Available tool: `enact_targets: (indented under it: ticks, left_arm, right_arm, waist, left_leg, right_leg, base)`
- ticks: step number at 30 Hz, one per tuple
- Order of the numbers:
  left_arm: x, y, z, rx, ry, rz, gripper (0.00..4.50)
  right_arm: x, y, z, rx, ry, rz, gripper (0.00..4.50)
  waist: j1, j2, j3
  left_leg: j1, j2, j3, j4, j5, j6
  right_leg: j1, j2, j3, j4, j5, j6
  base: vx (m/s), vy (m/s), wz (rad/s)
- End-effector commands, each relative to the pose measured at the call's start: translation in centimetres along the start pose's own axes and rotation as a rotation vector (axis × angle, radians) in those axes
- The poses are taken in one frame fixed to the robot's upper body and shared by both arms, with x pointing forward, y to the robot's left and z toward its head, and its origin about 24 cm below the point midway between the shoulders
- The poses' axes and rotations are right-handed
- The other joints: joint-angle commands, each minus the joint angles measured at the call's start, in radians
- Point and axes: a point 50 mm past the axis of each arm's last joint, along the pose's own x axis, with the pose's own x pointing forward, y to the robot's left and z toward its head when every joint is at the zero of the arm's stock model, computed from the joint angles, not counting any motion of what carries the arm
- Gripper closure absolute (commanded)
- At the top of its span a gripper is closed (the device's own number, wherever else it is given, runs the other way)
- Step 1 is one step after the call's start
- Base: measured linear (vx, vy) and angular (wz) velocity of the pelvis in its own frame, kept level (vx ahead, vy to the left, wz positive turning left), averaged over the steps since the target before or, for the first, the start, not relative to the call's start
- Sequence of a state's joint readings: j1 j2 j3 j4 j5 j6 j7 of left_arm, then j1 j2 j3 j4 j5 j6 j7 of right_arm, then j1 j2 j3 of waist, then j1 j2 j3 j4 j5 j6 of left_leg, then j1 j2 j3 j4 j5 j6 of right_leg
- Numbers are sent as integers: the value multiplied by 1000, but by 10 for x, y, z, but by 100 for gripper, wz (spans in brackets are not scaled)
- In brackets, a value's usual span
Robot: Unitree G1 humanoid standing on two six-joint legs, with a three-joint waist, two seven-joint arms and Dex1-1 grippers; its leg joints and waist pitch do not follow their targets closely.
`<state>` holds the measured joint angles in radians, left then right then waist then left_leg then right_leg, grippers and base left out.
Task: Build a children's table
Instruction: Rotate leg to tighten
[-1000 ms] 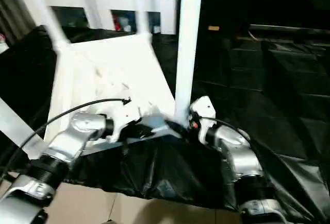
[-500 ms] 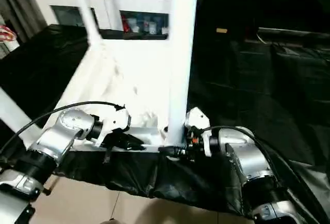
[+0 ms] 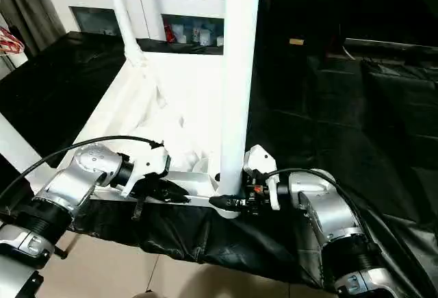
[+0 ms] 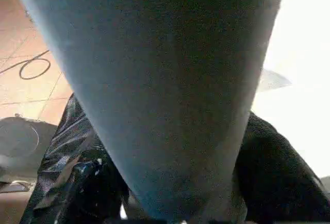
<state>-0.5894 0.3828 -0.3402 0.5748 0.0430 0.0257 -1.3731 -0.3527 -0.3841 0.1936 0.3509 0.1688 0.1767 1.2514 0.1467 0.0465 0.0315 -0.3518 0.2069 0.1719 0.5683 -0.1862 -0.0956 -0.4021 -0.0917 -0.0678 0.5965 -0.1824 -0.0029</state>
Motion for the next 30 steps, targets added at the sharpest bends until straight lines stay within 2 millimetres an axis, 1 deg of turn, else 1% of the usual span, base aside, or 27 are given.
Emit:
enact_targets:
  ticks: [1, 2, 3, 4, 5, 6, 7, 8, 9, 10, 11, 12, 13, 15, 16, 18, 19, 20, 21, 22, 23, 24, 25, 26, 27, 28, 30]
  left_arm:
    - [2, 10, 8, -19, -21, 115, 450]
    - [2, 10, 8, -19, -21, 115, 450]
    - [3, 11, 8, -22, -25, 121, 450]
    - [6, 12, 11, -34, -43, 154, 450]
    - [8, 13, 11, -38, -49, 166, 450]
    - [12, 13, 13, -43, -61, 189, 450]
    - [18, 12, 16, -48, -74, 206, 450]
    - [18, 12, 16, -49, -77, 209, 450]
    - [24, 11, 18, -57, -87, 231, 450]
    - [33, 9, 23, -69, -105, 254, 450]
    - [33, 9, 23, -69, -105, 254, 450]
    - [41, 7, 26, -73, -118, 267, 450]
    - [45, 6, 28, -79, -125, 276, 450]
    - [47, 6, 29, -83, -129, 283, 450]
    - [52, 5, 31, -89, -134, 307, 450]
    - [55, 6, 33, -94, -137, 327, 450]
    - [58, 5, 35, -96, -140, 333, 450]
    - [63, 4, 38, -99, -148, 355, 450]
    - [63, 4, 38, -100, -148, 357, 450]
    - [66, 4, 40, -103, -152, 372, 450]
    - [69, 4, 43, -103, -159, 388, 450]
    - [70, 3, 45, -101, -163, 398, 450]
    - [70, 3, 45, -101, -164, 399, 450]
    - [70, 3, 46, -100, -165, 402, 450]
    - [70, 3, 46, -95, -166, 395, 450]
    - [70, 2, 45, -90, -164, 386, 450]
    - [68, 1, 43, -83, -162, 372, 450]
  right_arm:
    - [26, 20, -12, 54, -31, 81, 198]
    - [26, 20, -12, 54, -31, 81, 198]
    - [27, 19, -12, 55, -38, 68, 198]
    - [30, 16, -13, 65, -62, -1, 198]
    - [31, 15, -13, 69, -70, -26, 198]
    - [34, 13, -13, 78, -95, -93, 198]
    - [38, 9, -15, 101, -116, -181, 198]
    - [39, 8, -15, 105, -120, -195, 198]
    - [44, 5, -16, 125, -141, -272, 198]
    - [52, 0, -17, 170, -171, -391, 198]
    - [52, 0, -17, 170, -171, -391, 199]
    - [58, -3, -16, 225, -206, -479, 199]
    - [63, -4, -14, 253, -226, -519, 200]
    - [66, -5, -13, 268, -238, -542, 200]
    - [71, -5, -11, 290, -252, -577, 200]
    - [75, -5, -10, 305, -260, -604, 200]
    - [79, -6, -9, 318, -260, -639, 200]
    - [85, -6, -9, 335, -253, -677, 200]
    - [86, -6, -9, 336, -252, -681, 200]
    - [90, -6, -9, 345, -247, -706, 200]
    - [95, -6, -8, 345, -242, -719, 145]
    - [96, -6, -6, 338, -245, -727, 145]
    - [96, -6, -6, 338, -246, -728, 131]
    - [96, -7, -5, 332, -249, -732, 127]
    - [93, -8, -3, 331, -265, -724, 111]
    - [89, -10, -2, 320, -271, -714, 94]
    - [83, -11, -2, 285, -260, -692, 84]
  waist:
    - [-5, -1, -56]
    - [-4, -2, -54]
    - [-4, -2, -54]
    - [-8, -1, -50]
    - [-10, 0, -48]
    - [-10, 0, -48]
    - [-14, 0, -46]
    - [-15, 1, -45]
    - [-22, 2, -44]
    - [-33, 2, -42]
    - [-41, 2, -42]
    - [-48, 1, -41]
    - [-57, 6, -41]
    - [-62, 4, -41]
    - [-65, 7, -42]
    - [-66, 6, -42]
    - [-67, 3, -43]
    - [-67, -1, -42]
    - [-69, 3, -41]
    - [-70, -1, -42]
    - [-71, -8, -43]
    - [-72, -7, -43]
    - [-72, -2, -42]
    - [-73, -3, -43]
    - [-74, -5, -44]
    - [-74, -13, -46]
    - [-73, -6, -47]
  left_leg:
    - [-1, 19, 4, -57, -184, 56]
    - [-4, 18, 2, -60, -198, 53]
    - [-3, 18, 2, -61, -206, 51]
    - [-1, 18, 2, -64, -228, 45]
    - [0, 18, 0, -68, -252, 34]
    - [4, 18, 0, -69, -265, 30]
    - [4, 18, -1, -70, -280, 22]
    - [3, 17, -3, -72, -284, 16]
    - [2, 16, -5, -76, -297, 3]
    - [2, 14, -7, -78, -310, -6]
    - [2, 14, -7, -78, -317, -8]
    - [0, 12, -10, -80, -325, -5]
    - [2, 10, -9, -79, -334, 0]
    - [3, 10, -9, -79, -336, 6]
    - [3, 10, -8, -78, -335, 12]
    - [1, 10, -8, -79, -334, 13]
    - [-2, 10, -9, -80, -322, 13]
    - [-2, 10, -9, -81, -322, 14]
    - [-1, 10, -8, -81, -324, 12]
    - [-1, 10, -8, -81, -324, 13]
    - [-3, 11, -7, -81, -313, 16]
    - [-3, 11, -8, -81, -306, 16]
    - [-4, 11, -7, -81, -306, 17]
    - [-4, 11, -7, -81, -307, 19]
    - [-5, 11, -7, -80, -300, 23]
    - [-7, 11, -5, -79, -281, 29]
    - [-9, 12, -5, -77, -258, 34]
  right_leg:
    - [54, -44, 37, -59, -112, -235]
    - [56, -46, 35, -60, -136, -231]
    - [56, -47, 35, -63, -156, -226]
    - [53, -47, 35, -68, -198, -216]
    - [54, -49, 35, -73, -261, -202]
    - [51, -49, 35, -77, -291, -194]
    - [48, -50, 36, -81, -329, -183]
    - [49, -52, 36, -83, -347, -175]
    - [48, -52, 34, -86, -378, -160]
    - [47, -53, 33, -90, -410, -149]
    - [46, -52, 33, -91, -419, -146]
    - [48, -51, 30, -95, -447, -132]
    - [43, -49, 30, -100, -464, -125]
    - [42, -48, 30, -102, -460, -123]
    - [40, -46, 32, -103, -448, -123]
    - [40, -45, 31, -102, -433, -127]
    - [42, -46, 32, -98, -423, -127]
    - [42, -45, 31, -99, -422, -126]
    - [39, -45, 32, -99, -421, -127]
    - [40, -45, 32, -100, -422, -126]
    - [41, -45, 33, -99, -408, -125]
    - [41, -46, 34, -96, -400, -127]
    - [40, -46, 34, -97, -397, -129]
    - [41, -45, 34, -96, -391, -129]
    - [42, -44, 35, -95, -367, -133]
    - [45, -43, 36, -92, -334, -137]
    - [46, -43, 37, -85, -285, -151]
  base:
    - [0, 0, 0]
    - [0, 0, 0]
    - [0, 0, 0]
    - [0, 0, 0]
    - [0, 0, 0]
    - [0, 0, 0]
    - [0, 0, 0]
    - [-56, -6, -3]
    - [0, 0, 0]
    - [0, 0, 0]
    - [0, 0, 0]
    - [0, 0, 0]
    - [0, 0, 0]
    - [0, 0, 0]
    - [0, 0, 0]
    - [0, 0, 0]
    - [0, 0, 0]
    - [0, 0, 0]
    - [0, 0, 0]
    - [0, 0, 0]
    - [0, 0, 0]
    - [0, 0, 0]
    - [0, 0, 0]
    - [0, 0, 0]
    - [0, 0, 0]
    - [0, 0, 0]
    - [0, 0, 0]
